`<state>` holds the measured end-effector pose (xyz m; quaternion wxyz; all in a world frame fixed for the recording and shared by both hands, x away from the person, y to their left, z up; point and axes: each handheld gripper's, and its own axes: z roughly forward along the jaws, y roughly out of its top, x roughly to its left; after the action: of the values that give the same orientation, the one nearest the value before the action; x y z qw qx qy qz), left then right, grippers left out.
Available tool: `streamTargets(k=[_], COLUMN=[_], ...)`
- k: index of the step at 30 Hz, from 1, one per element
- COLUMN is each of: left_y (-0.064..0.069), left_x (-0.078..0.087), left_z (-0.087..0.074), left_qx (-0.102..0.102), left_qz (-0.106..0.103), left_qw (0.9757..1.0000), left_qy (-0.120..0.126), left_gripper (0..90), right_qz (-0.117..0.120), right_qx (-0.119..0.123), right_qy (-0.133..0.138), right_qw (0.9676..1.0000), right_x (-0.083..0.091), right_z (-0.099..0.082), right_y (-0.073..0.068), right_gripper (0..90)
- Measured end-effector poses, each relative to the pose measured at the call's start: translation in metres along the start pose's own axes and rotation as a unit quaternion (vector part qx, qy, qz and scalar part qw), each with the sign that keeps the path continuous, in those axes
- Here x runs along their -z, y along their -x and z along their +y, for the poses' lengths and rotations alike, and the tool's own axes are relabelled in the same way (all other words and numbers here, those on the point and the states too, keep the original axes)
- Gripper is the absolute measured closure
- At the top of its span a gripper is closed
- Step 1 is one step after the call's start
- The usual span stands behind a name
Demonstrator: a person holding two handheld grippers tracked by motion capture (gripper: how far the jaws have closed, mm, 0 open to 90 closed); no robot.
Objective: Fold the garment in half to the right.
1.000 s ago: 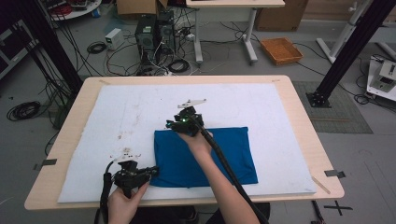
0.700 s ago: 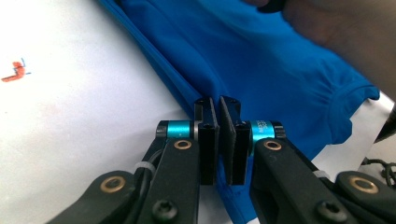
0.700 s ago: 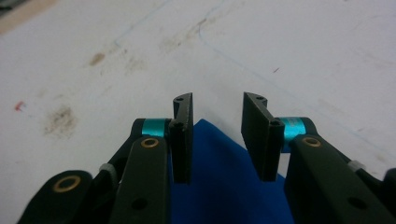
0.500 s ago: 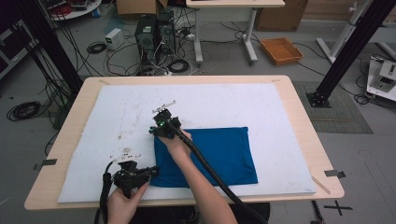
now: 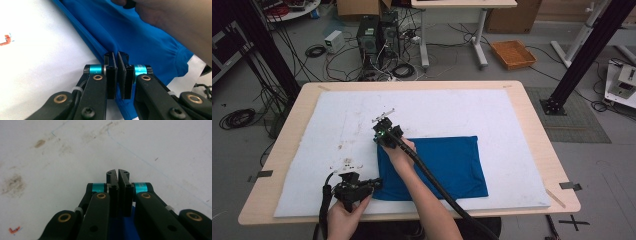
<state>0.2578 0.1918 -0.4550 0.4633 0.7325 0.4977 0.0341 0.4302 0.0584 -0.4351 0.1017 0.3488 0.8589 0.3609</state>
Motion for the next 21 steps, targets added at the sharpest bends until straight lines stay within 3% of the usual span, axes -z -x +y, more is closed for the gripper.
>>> streamTargets(k=[5, 12, 16, 21], left_y=[0.002, 0.019, 0.036, 0.064], left_x=[0.002, 0.01, 0.01, -0.003], left_z=[0.002, 0.015, 0.028, 0.046], left_qx=[-0.007, -0.036, -0.045, -0.055], left_qz=[0.001, -0.009, -0.034, -0.075], left_qw=[1.0, 0.9989, 0.9975, 0.9946], left_qy=[0.007, 0.029, 0.042, 0.047], left_gripper=[86.0, 86.2, 86.3, 86.3], right_qz=[0.017, 0.061, 0.072, 0.081], right_qx=[-0.008, -0.04, -0.041, -0.039], right_qy=[0.031, 0.078, 0.095, 0.111], right_qw=[0.9994, 0.9943, 0.992, 0.9897], right_x=[0.015, 0.054, 0.08, 0.108], right_z=[0.005, 0.008, 0.006, 0.0], right_y=[0.005, 0.032, 0.05, 0.071], right_gripper=[87.8, 87.8, 87.8, 87.7])
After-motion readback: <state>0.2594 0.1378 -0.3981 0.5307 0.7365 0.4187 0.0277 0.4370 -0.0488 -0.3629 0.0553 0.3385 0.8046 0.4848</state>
